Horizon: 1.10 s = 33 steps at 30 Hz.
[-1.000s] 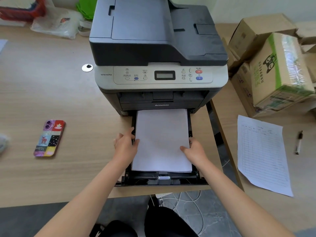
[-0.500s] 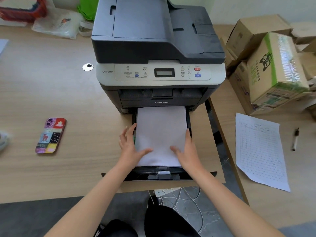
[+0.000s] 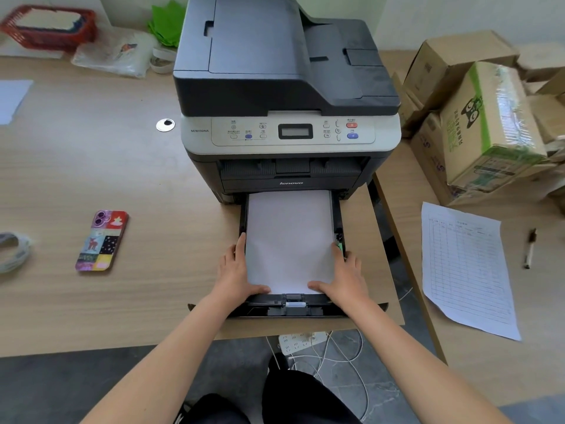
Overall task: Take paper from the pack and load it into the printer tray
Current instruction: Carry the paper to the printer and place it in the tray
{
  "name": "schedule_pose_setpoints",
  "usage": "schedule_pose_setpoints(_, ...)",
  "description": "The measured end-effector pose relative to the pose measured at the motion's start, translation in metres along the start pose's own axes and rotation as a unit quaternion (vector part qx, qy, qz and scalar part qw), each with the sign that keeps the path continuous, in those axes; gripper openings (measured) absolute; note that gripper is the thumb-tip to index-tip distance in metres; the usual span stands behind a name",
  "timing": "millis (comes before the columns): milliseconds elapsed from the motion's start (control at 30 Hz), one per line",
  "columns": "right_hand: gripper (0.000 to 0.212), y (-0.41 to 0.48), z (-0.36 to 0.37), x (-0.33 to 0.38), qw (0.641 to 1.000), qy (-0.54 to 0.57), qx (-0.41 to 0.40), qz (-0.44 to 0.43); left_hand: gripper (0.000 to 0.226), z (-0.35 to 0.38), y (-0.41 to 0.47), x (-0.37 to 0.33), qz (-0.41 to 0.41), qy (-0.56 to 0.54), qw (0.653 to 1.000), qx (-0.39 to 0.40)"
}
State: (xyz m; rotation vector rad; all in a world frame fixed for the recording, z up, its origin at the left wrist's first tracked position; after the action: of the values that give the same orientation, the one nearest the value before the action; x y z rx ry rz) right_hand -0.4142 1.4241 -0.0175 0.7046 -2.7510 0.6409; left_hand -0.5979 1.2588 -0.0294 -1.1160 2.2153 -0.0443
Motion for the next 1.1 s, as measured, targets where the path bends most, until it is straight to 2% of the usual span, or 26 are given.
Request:
schedule_pose_setpoints(67,0.087,-0.001,-0.010,-0.001,0.998,0.046,-0.032,0.002,0.104,-0.010,-0.005,0.000,-0.022,-0.113,0.993,-0.035)
schedule_pose_setpoints(133,0.045,-0.001,-0.036,-0.004,0.983,0.130,-0.131,-0.001,0.060,-0.037,-0.007,0.002,-0.053,-0.203,0.970,-0.127)
schedule_pose_setpoints(167,0.029,0.000,-0.049,-0.006,0.968,0.179,-0.174,0.005,0.043,-0.052,-0.006,0.004,-0.065,-0.214,0.960,-0.170)
schedule_pose_setpoints(200,0.021,0.001,-0.060,-0.009,0.957,0.217,-0.194,0.016,0.032,-0.064,-0.006,0.006,-0.072,-0.209,0.956,-0.192)
schedule_pose_setpoints(267,0.027,0.005,-0.069,-0.012,0.958,0.230,-0.166,0.036,0.023,-0.074,-0.001,0.009,-0.080,-0.170,0.969,-0.163)
schedule_pose_setpoints(367,0.042,0.004,-0.058,-0.006,0.978,0.191,-0.010,0.081,0.024,-0.055,-0.002,0.009,-0.080,-0.072,0.994,-0.012)
schedule_pose_setpoints(433,0.048,0.000,-0.049,-0.002,0.975,0.193,0.038,0.102,0.033,-0.041,-0.009,0.009,-0.085,-0.065,0.994,0.029)
schedule_pose_setpoints(567,0.039,-0.006,-0.048,0.003,0.974,0.186,0.047,0.121,0.047,-0.033,-0.018,0.009,-0.072,-0.060,0.996,0.007)
schedule_pose_setpoints(700,0.044,-0.008,-0.046,0.000,0.968,0.196,0.065,0.141,0.046,-0.033,-0.014,0.012,-0.083,-0.086,0.993,0.005)
schedule_pose_setpoints(933,0.049,-0.007,-0.043,0.002,0.960,0.224,0.079,0.149,0.035,-0.035,-0.010,0.014,-0.079,-0.107,0.991,-0.013)
schedule_pose_setpoints(1100,0.049,-0.006,-0.043,-0.002,0.953,0.244,0.088,0.159,0.020,-0.036,-0.004,0.025,-0.143,-0.193,0.969,-0.052)
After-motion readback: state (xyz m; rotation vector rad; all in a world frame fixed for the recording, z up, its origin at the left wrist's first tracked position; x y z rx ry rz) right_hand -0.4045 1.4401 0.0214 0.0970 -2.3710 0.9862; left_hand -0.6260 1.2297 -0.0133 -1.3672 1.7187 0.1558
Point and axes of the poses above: each hand's wrist, its own y-axis towards the middle knuckle, its own z-axis out of the palm, x = y × z, the point moved 4 cm from there along y, towards the middle knuckle, and after that the axes turned 6 degrees about -x, right-handed, at the moved point
